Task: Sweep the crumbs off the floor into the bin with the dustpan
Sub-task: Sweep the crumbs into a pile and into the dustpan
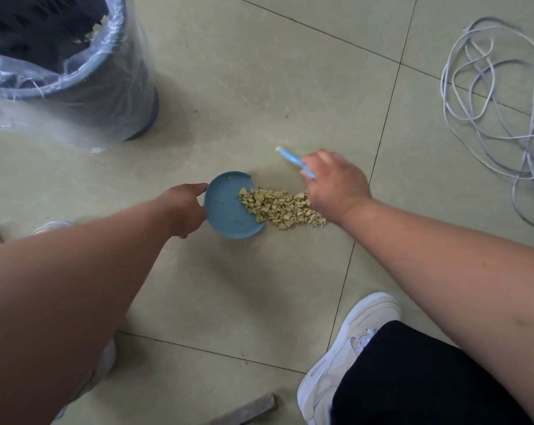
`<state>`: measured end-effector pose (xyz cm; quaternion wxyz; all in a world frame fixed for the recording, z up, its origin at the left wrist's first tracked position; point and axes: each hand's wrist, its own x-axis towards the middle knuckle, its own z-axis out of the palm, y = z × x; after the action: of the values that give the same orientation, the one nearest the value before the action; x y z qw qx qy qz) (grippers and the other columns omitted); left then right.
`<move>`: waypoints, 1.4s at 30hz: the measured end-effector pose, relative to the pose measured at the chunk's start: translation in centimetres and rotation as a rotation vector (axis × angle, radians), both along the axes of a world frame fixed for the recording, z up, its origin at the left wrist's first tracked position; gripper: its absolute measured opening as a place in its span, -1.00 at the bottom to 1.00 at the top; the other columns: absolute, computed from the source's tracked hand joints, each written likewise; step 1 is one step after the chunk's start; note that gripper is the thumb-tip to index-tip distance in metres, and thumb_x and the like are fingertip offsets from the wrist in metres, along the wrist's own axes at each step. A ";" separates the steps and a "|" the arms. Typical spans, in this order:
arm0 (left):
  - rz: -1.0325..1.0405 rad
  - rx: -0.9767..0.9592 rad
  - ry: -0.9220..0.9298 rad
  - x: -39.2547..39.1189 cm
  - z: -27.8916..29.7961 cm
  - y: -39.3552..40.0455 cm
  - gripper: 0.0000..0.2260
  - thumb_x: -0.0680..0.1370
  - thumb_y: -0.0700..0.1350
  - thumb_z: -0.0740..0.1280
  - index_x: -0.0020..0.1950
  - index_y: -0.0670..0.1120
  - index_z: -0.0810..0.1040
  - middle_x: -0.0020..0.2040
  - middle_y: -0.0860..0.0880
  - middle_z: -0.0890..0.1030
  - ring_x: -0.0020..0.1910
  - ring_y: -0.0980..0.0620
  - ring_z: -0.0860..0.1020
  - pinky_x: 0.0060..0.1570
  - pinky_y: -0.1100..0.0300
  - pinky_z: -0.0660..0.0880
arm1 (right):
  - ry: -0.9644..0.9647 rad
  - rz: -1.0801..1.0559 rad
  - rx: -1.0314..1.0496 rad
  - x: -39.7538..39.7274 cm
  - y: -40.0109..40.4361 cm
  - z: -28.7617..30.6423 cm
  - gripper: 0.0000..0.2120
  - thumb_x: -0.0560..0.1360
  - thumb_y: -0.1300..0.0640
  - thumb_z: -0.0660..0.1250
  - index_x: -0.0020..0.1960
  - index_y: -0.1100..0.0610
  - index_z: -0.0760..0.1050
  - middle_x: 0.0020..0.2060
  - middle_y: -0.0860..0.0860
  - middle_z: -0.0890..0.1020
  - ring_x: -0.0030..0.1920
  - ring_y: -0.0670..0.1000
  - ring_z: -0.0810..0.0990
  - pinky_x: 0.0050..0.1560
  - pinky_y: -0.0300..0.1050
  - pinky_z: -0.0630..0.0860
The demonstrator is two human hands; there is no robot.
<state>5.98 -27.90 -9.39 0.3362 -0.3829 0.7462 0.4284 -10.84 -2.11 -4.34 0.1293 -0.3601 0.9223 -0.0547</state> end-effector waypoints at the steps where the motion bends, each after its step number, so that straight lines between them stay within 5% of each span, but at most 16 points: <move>1: 0.000 0.001 0.000 0.1 -0.1 -0.1 -0.39 0.58 -0.18 0.29 0.61 0.22 0.36 -0.19 -0.16 0.55 -0.36 -0.18 0.49 -0.34 0.07 0.50 | 0.000 -0.068 0.028 -1.1 0.9 0.1 -0.74 0.65 0.05 0.18 0.25 0.11 0.52 0.13 0.11 0.57 0.11 0.22 0.54 0.00 0.07 0.51; 8: 0.012 0.017 0.004 0.4 -0.8 -0.1 -0.36 0.56 -0.15 0.29 0.62 0.24 0.31 -0.22 -0.15 0.57 -0.37 -0.17 0.46 -0.34 0.08 0.45 | -0.025 -0.407 0.170 -2.5 6.0 -0.8 -0.74 0.66 0.03 0.14 0.17 0.16 0.48 0.16 0.15 0.53 0.11 0.26 0.56 0.01 0.06 0.49; 17: -0.014 0.002 0.027 0.2 -0.6 0.4 -0.36 0.59 -0.20 0.29 0.64 0.18 0.31 -0.22 -0.20 0.59 -0.35 -0.17 0.48 -0.34 0.08 0.49 | -0.122 -0.141 0.160 4.0 1.6 -2.0 -0.66 0.65 0.04 0.15 0.38 0.15 0.38 0.23 0.11 0.48 0.16 0.18 0.51 -0.01 0.04 0.47; 22: 0.010 0.020 0.012 0.3 -1.3 0.1 -0.34 0.55 -0.21 0.27 0.60 0.25 0.34 -0.26 -0.18 0.56 -0.38 -0.16 0.44 -0.37 0.10 0.45 | -0.102 0.063 0.117 7.2 -1.2 -1.7 -0.71 0.62 0.14 0.21 0.32 0.15 0.42 0.19 0.12 0.51 0.10 0.19 0.52 -0.11 0.00 0.35; 26: -0.011 0.008 0.017 0.4 -1.1 0.2 -0.36 0.54 -0.19 0.28 0.59 0.25 0.37 -0.28 -0.16 0.57 -0.40 -0.15 0.47 -0.38 0.11 0.48 | -0.104 0.184 0.040 9.4 -2.5 -1.7 -0.74 0.42 0.21 0.44 0.10 0.18 0.55 -0.05 0.15 0.59 -0.16 0.22 0.58 -0.27 0.01 0.47; 30: -0.005 -0.003 0.016 0.3 -1.0 0.3 -0.37 0.55 -0.19 0.29 0.60 0.23 0.36 -0.28 -0.15 0.57 -0.39 -0.15 0.48 -0.37 0.11 0.50 | -0.092 0.226 -0.031 9.7 -3.3 -1.4 -0.77 0.42 0.20 0.46 0.06 0.18 0.57 -0.08 0.13 0.59 -0.20 0.21 0.57 -0.27 0.02 0.49; 42: 0.011 0.000 0.015 0.6 -1.5 0.1 -0.36 0.59 -0.19 0.30 0.63 0.21 0.31 -0.23 -0.14 0.53 -0.36 -0.18 0.47 -0.37 0.11 0.46 | 0.023 -0.255 0.059 -3.1 2.5 -0.5 -0.74 0.66 0.05 0.16 0.24 0.16 0.46 0.18 0.15 0.51 0.15 0.24 0.49 0.02 0.10 0.49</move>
<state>6.54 -27.77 -10.86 0.3282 -0.3839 0.7464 0.4334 -13.95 0.41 -4.84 0.1214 -0.2368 0.9631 -0.0397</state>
